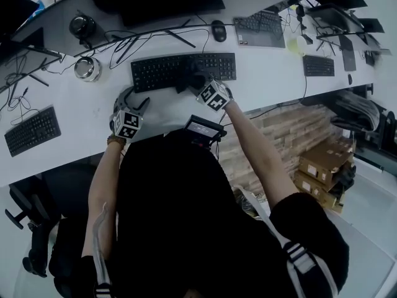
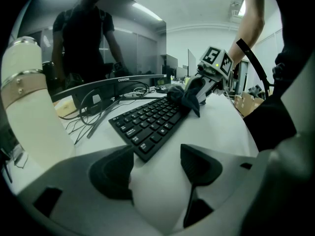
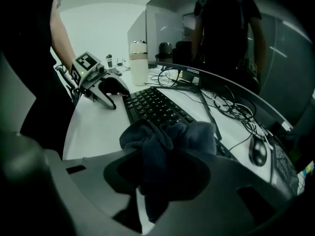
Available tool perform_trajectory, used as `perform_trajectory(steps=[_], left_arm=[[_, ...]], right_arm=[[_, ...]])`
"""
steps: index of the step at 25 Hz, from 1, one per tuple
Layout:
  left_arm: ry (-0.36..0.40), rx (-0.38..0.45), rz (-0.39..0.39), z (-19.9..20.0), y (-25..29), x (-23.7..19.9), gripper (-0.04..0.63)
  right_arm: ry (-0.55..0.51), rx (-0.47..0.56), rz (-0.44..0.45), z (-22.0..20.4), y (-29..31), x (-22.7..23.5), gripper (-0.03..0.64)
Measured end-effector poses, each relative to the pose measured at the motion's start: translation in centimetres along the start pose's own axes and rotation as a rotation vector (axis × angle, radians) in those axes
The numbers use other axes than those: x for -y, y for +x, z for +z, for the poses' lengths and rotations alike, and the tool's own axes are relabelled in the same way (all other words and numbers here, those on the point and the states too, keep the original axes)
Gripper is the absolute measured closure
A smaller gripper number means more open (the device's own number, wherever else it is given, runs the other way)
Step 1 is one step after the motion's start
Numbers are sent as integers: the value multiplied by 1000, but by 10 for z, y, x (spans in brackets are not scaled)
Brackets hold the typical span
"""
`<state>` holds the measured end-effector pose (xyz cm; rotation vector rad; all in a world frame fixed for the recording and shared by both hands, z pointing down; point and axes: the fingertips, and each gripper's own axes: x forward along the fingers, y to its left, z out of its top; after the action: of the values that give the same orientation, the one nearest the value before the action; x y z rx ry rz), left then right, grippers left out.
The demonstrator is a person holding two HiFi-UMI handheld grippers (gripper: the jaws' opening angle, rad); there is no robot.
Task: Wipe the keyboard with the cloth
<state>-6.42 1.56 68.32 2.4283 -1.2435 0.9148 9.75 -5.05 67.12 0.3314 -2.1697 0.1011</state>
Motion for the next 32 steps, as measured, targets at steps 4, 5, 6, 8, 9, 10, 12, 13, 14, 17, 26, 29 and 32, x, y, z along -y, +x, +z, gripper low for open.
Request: perform_trajectory(steps=[4,5,6,8,9,10,12,13,14,17,26,29,32], left_arm=[[-2,-2,-1,0,0,1,304],[-3,-2,-1,0,0,0,304],[-3,-3,-1,0,0,0,304],[-3,-3,-1,-1,0,-1,304],[-3,-3,-1,-1,0,-1,304],[-4,-3,0,-1,0,0,304],[-6,-3,4,-1,0,0,302],[-6,-3,4,-1,0,0,302],[-6,-4,4,-1,0,0,302],[-6,-4,4,0,0,0,301],[-8,-5,6,-1,1,0,301],[-8,-1,6,-1,1,0,299],[-9,-2,7,0,1,-2,299]], right_arm=[[-27,-7,15,1,0,-1,508],[-34,-7,16,1,1,-1,508],[-53,-10,19,1,1,-2,508],[-127,-19,42,5,6,-9,508],[-168,-24,62,8,9,-14,507],[-197,-32,79,11,11,-18,505],[-214,-38,103,14,13,-20,506],[-214,-37,108,14,12,-19,506],[-213,-35,111,14,11,-19,506],[-233,-28,112,14,10,-20,506],[-360,-15,145,22,18,-29,506],[-317,4,149,26,19,-29,506],[-301,12,154,27,20,-28,506]])
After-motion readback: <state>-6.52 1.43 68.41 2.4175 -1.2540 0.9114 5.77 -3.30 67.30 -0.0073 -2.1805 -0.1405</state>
